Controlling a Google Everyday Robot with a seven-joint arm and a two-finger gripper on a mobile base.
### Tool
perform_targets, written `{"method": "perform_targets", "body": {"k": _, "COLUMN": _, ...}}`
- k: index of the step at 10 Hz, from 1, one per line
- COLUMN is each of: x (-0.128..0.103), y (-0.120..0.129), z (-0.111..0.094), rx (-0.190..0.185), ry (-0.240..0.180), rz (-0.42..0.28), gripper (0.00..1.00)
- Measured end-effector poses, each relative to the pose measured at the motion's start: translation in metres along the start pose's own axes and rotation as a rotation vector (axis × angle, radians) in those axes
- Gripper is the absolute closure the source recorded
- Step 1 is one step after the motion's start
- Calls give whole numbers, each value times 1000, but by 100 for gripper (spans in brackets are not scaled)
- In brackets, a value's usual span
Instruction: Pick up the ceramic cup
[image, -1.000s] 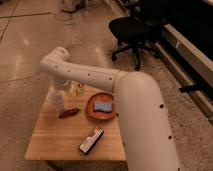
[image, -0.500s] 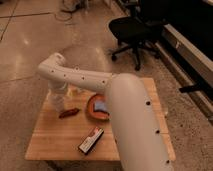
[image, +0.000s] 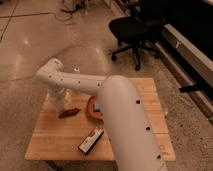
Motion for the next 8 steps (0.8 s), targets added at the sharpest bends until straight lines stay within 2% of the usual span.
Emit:
{"method": "perform_targets", "body": {"k": 3, "x": -4, "y": -6, "z": 20, "rx": -13, "ry": -4, "rz": -19, "gripper": 35}}
{"method": "perform_targets", "body": {"k": 8, "x": -4, "y": -6, "z": 19, "rx": -11, "ry": -4, "rz": -17, "gripper": 35}}
